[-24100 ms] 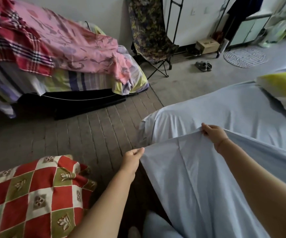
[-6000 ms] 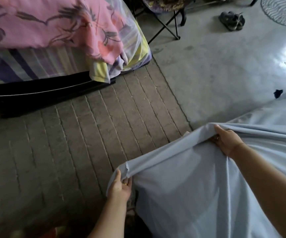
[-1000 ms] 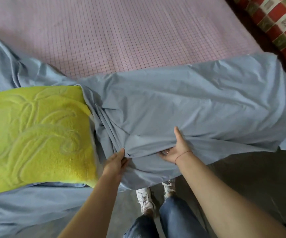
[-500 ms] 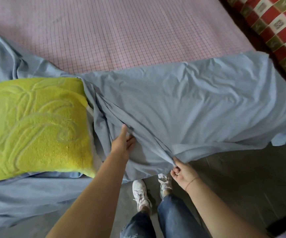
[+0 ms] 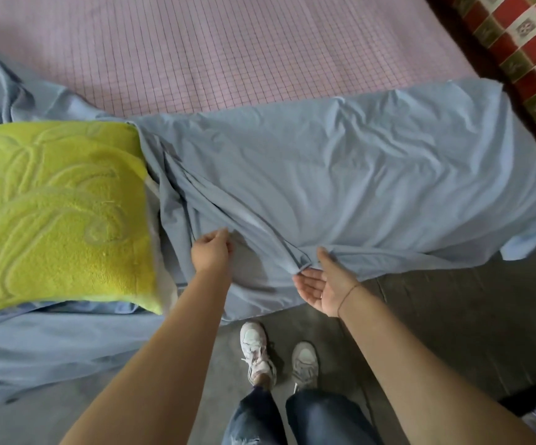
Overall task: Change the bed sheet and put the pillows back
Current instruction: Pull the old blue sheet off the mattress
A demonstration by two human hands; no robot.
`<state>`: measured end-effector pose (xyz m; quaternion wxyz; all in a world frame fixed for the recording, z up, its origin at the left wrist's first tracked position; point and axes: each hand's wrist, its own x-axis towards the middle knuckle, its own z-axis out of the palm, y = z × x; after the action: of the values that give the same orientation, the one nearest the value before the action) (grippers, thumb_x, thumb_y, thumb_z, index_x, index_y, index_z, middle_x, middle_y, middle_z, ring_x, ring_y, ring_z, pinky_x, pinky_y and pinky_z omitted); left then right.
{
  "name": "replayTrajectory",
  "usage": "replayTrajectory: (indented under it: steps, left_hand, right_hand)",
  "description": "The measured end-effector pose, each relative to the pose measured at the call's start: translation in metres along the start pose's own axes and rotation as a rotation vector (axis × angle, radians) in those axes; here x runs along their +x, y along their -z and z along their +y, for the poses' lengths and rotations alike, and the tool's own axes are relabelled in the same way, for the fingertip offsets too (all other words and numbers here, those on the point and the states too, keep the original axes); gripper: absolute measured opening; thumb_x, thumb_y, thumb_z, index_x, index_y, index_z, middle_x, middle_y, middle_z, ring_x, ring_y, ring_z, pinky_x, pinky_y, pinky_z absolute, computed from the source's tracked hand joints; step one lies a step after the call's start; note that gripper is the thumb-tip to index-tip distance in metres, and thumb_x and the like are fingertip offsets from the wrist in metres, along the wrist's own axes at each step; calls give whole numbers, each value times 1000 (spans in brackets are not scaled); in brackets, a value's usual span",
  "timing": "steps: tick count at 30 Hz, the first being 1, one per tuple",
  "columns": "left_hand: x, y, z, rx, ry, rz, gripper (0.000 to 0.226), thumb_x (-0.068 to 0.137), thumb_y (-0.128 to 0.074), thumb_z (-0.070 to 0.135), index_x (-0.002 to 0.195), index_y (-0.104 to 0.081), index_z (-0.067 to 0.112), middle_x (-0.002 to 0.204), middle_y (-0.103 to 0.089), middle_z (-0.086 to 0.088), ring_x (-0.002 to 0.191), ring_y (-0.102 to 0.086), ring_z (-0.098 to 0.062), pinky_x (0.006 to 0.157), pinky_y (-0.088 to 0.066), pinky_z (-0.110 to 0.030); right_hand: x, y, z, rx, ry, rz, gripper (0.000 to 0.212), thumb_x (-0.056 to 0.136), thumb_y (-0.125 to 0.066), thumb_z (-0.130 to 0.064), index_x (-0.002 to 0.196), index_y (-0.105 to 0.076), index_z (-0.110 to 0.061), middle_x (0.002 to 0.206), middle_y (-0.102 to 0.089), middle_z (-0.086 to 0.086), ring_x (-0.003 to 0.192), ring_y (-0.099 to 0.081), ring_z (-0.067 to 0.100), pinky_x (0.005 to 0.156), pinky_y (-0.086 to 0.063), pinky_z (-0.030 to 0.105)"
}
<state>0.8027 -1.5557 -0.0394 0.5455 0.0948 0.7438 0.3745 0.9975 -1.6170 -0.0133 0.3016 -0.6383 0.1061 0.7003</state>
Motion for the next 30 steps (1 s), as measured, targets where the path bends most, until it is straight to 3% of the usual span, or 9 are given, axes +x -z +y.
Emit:
replayTrajectory:
  steps: [4, 7, 9, 13, 17, 22, 26, 29, 30]
  left_hand:
    - [-15, -32, 27, 22, -177, -205, 20, 94, -62, 23, 79, -56, 12, 70, -57, -2, 65, -54, -15, 67, -48, -26]
    - [-15, -55, 34, 73, -135, -348, 22, 96, -59, 29, 109, -59, 11, 84, -64, -4, 69, -61, -15, 65, -50, -25]
    - [-10, -62, 29, 114, -38, -367, 30, 97, -58, 32, 121, -53, 14, 82, -62, -6, 64, -58, -16, 59, -48, -26]
    - [4, -49, 6, 193, 104, -272, 30, 97, -57, 35, 113, -52, 10, 78, -59, -9, 59, -54, -18, 51, -43, -28]
    - [11, -32, -10, 221, 115, -190, 32, 95, -60, 36, 108, -52, 7, 77, -62, -9, 59, -55, -19, 48, -42, -28]
    - [11, -33, -11, 265, 104, -152, 38, 89, -67, 41, 91, -58, 4, 71, -61, -10, 59, -59, -23, 53, -47, -28]
    - [7, -38, -13, 346, 68, -102, 46, 76, -77, 46, 63, -55, 8, 56, -55, -6, 53, -53, -23, 58, -45, -30]
    - [1, -41, -17, 440, 5, -60, 48, 68, -80, 45, 85, -63, 4, 72, -65, -9, 64, -61, -26, 59, -46, -28]
    - [0, -41, -18, 465, -3, -42, 49, 67, -79, 41, 93, -62, 2, 77, -66, -11, 67, -63, -27, 59, -46, -27]
  right_hand:
    - [-8, 1, -10, 203, -2, -90, 50, 85, -61, -51, 75, -59, -3, 85, -70, 14, 58, -68, 15, 51, -56, 22]
    - [-8, 10, -11, 236, 29, -81, 51, 84, -63, -50, 91, -62, 0, 86, -71, 14, 70, -67, 16, 57, -58, 23]
    - [-3, 16, -12, 217, 43, -25, 52, 86, -62, -49, 98, -60, 2, 89, -68, 15, 75, -64, 18, 61, -58, 25]
    - [19, 17, -11, 98, 1, 64, 55, 85, -63, -52, 97, -60, 2, 92, -66, 13, 80, -63, 20, 63, -58, 31]
    - [36, 8, -11, -62, 13, 127, 52, 84, -64, -54, 88, -58, -2, 82, -63, 11, 71, -62, 19, 56, -58, 27]
    - [44, 0, -14, 73, 197, 219, 25, 94, -61, -20, 74, -50, -7, 63, -48, 5, 51, -44, 12, 48, -43, 20]
    - [22, 25, 11, 127, 282, 2, 14, 90, -62, -18, 90, -57, -5, 77, -60, 8, 75, -60, 15, 75, -51, 28]
    - [12, 50, 40, 75, 200, -167, 51, 63, -85, -30, 99, -63, -2, 89, -68, 10, 85, -65, 18, 76, -55, 30]
    - [10, 55, 47, 46, 181, -183, 53, 61, -85, -31, 98, -64, 0, 88, -68, 11, 84, -65, 17, 75, -55, 30]
